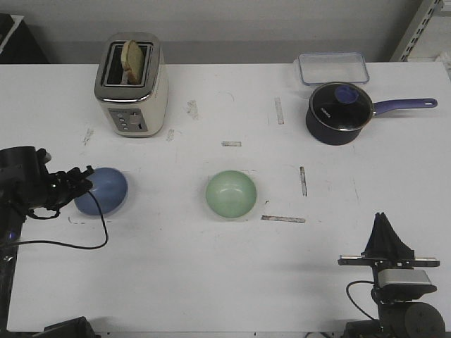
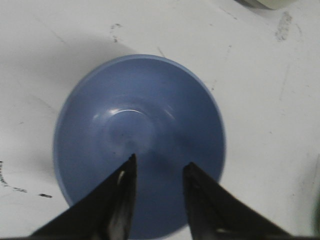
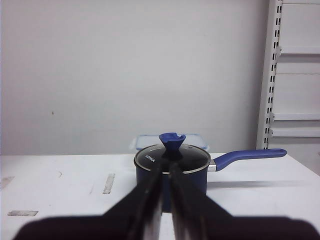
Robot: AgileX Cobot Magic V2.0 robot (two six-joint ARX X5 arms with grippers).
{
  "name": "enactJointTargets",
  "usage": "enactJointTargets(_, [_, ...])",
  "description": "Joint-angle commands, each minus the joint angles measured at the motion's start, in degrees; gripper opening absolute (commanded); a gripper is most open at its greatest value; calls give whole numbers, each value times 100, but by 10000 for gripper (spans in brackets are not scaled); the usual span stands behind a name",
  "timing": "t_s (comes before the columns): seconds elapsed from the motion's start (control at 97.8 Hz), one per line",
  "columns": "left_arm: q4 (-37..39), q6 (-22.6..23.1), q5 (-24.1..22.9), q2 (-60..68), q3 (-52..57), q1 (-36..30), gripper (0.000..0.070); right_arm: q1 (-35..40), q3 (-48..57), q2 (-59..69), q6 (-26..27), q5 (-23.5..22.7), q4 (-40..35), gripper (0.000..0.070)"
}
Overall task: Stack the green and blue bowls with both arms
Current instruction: 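Reach the left gripper to the light blue bowl and grasp its rim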
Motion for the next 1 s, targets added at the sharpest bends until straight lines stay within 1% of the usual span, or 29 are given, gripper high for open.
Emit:
enactJointTargets(0.0, [-15, 59, -24, 136, 144, 164, 348, 4, 57, -24, -26, 0, 55, 12])
enactJointTargets(0.092, [-11, 136, -146, 214, 144, 343, 464, 4, 57, -24, -26, 0, 57, 12])
enactJointTargets(0.143, [-31, 216, -286, 245, 144, 413, 504, 4, 57, -24, -26, 0, 57, 12])
enactJointTargets(0.245, [-33, 431, -481, 321, 144, 516, 505, 4, 57, -24, -26, 0, 57, 12])
enactJointTargets(0.409, [-98, 761, -479, 599, 144, 540, 482, 4, 57, -24, -26, 0, 55, 12])
enactJointTargets(0.583, [-153, 813, -479, 1014, 144, 420, 473, 4, 57, -24, -26, 0, 55, 12])
enactJointTargets(0.634, [-144, 852, -479, 1128, 144, 382, 426, 4, 57, -24, -26, 0, 57, 12])
enactJointTargets(0.695, [-144, 909, -479, 1259, 144, 326, 334, 4, 57, -24, -26, 0, 55, 12])
enactJointTargets(0.705, [-144, 911, -479, 1292, 144, 315, 310, 4, 57, -24, -26, 0, 55, 12])
enactJointTargets(0.767, [-144, 911, -479, 1408, 144, 275, 240, 4, 57, -24, -26, 0, 57, 12])
enactJointTargets(0.808, [-136, 911, -479, 1467, 144, 258, 215, 4, 57, -24, -26, 0, 55, 12])
enactJointTargets(0.849, [-109, 909, -481, 1523, 144, 247, 171, 4, 57, -24, -26, 0, 55, 12])
enactJointTargets(0.961, [0, 894, -483, 1569, 144, 247, 5, 4, 57, -24, -26, 0, 55, 12])
enactJointTargets(0.992, [57, 883, -483, 1569, 144, 249, 0, 4, 57, -24, -26, 0, 55, 12])
